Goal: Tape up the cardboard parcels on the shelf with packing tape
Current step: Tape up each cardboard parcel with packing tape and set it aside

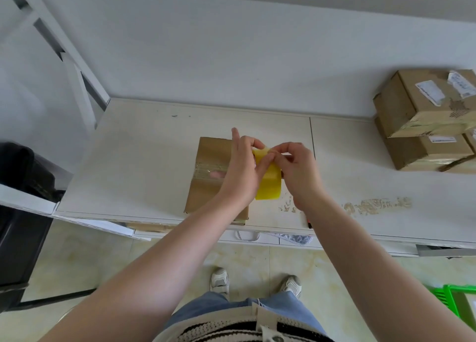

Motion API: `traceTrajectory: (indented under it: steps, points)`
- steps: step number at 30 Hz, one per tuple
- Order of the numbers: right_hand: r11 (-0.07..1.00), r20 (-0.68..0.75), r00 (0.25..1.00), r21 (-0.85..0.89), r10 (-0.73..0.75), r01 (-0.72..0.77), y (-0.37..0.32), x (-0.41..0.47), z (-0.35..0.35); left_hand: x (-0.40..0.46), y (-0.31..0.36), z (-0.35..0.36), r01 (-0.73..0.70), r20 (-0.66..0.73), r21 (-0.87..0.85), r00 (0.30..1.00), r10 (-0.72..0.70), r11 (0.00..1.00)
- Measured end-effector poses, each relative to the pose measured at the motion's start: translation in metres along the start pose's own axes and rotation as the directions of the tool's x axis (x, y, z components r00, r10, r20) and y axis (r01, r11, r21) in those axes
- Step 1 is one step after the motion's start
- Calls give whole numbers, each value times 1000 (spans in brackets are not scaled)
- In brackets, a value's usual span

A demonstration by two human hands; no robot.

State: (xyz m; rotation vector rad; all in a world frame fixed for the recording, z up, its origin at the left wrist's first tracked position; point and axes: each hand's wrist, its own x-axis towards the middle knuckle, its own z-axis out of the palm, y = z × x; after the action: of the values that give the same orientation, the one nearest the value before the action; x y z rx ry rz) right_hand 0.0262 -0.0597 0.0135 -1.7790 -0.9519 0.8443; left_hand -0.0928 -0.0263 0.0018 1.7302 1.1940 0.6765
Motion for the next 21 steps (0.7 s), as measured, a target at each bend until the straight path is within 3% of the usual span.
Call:
traceTrajectory:
  steps: [4,7,10,13,16,19,21]
  points:
    - [999,17,999,-32,30,-29,-8,5,-7,1,3,2,-21,-16,-98,1000,20,995]
    - [988,54,988,52,146,-148,-8,7,-13,11,-1,-7,-29,-39,-139,999,24,990]
    - [981,81,982,82,171,-177,-10,4,-17,14,1,-12,-137,92,-97,985,146,986]
    - [987,85,986,49,146,-150,-14,2,-18,12,1,-8,-91,130,-75,986,100,993]
    - [991,105,986,33,129,-133,-13,2,-20,18,-3,-2,-38,56,-94,997,44,995]
    - [989,124,987,100,98,-111,-11,3,-22,19,0,-1,119,85,-336,992,-96,934]
    - [991,49,997,113,60,-65,-5,8,-25,19,4,0,275,132,-596,960,-246,754]
